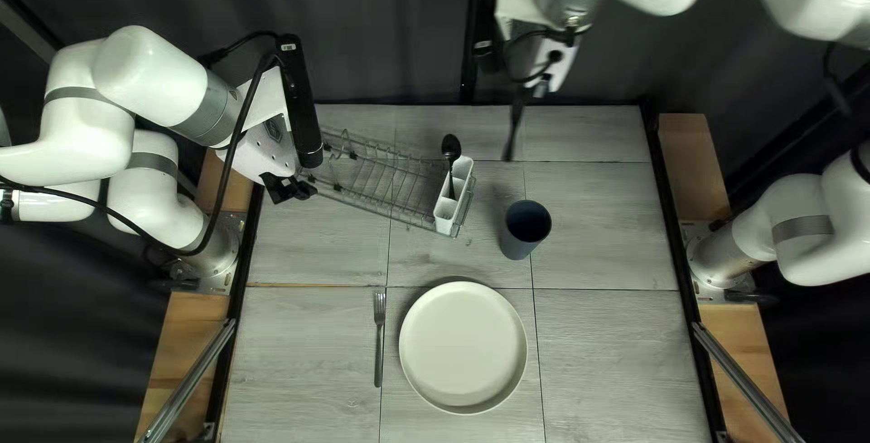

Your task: Pick up and place plate onto table. Place down one fork to the left of the plate. Place spoon and knife to the right of the plate. Place cup above the knife and spoon

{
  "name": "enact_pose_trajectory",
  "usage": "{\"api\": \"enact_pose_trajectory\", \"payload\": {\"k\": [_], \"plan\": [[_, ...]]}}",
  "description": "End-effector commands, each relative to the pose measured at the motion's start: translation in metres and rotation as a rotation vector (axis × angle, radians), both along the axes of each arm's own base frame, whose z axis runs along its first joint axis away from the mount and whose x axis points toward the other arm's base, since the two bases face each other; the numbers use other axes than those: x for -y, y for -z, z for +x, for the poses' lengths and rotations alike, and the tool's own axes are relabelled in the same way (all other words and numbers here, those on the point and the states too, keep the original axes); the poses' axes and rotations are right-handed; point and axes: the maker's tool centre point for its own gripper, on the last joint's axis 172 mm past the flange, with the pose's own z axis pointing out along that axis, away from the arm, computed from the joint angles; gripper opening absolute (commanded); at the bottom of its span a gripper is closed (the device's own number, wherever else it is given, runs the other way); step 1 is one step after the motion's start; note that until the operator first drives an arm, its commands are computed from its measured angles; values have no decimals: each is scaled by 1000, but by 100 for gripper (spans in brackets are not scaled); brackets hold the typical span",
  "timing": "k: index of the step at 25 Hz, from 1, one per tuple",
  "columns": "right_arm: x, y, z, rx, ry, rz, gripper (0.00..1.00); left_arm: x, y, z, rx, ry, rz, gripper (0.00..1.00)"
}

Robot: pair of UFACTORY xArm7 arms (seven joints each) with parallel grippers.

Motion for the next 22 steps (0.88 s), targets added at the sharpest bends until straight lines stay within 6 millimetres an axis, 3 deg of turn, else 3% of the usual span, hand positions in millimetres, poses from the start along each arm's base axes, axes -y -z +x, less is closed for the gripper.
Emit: {"api": "enact_pose_trajectory", "payload": {"k": [1,9,14,15,19,22], "plan": [[-62,-9,-42,-9,-35,31,0,0,0,0,0,0,0,100],[-168,16,-76,10,-112,97,0,0,0,0,0,0,0,100],[-216,29,-90,27,-140,143,0,0,0,0,0,0,0,100],[-221,32,-91,33,-140,153,0,0,0,0,0,0,0,100],[-274,48,-89,65,-149,189,0,0,0,0,0,0,0,100],[-279,50,-88,66,-156,189,0,0,0,0,0,0,0,100]]}}
